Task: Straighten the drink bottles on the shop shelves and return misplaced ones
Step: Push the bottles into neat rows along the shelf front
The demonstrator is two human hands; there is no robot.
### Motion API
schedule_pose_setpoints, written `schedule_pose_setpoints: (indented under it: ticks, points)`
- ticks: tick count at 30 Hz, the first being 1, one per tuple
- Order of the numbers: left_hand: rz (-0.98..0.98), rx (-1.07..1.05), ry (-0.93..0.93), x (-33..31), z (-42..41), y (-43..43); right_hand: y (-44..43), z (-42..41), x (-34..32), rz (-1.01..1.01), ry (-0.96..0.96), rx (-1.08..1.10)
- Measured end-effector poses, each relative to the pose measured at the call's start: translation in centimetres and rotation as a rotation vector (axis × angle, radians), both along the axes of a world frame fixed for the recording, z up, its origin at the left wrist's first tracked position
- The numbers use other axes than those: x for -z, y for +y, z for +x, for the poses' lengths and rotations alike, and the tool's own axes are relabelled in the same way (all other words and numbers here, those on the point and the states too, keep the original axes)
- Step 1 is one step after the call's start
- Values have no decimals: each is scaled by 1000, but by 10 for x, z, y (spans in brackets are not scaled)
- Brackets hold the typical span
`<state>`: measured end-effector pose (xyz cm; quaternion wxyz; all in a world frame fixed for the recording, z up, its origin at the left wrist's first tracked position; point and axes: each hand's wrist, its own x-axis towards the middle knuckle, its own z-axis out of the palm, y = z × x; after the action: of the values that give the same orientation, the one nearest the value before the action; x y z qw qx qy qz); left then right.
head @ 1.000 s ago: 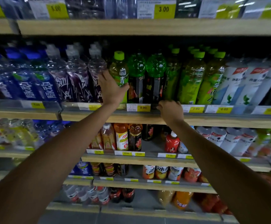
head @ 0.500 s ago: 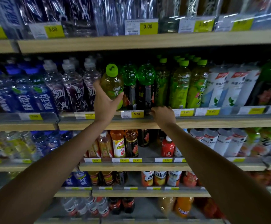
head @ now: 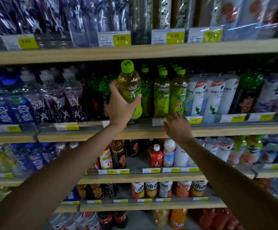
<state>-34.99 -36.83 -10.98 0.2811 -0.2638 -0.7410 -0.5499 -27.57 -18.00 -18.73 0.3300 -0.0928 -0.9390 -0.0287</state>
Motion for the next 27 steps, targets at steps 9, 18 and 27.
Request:
schedule_pose_setpoints:
  ticks: [9, 18, 27]
  points:
    - [-48, -20, -40, 15, -3, 64, 55, 13, 8, 43, 54, 16]
    - [-153, -143, -96, 35, -17, 85, 68, 10, 13, 99, 105, -18]
    - [-162, -266, -119, 29, -23, 99, 74, 8, 19, 120, 196, -77]
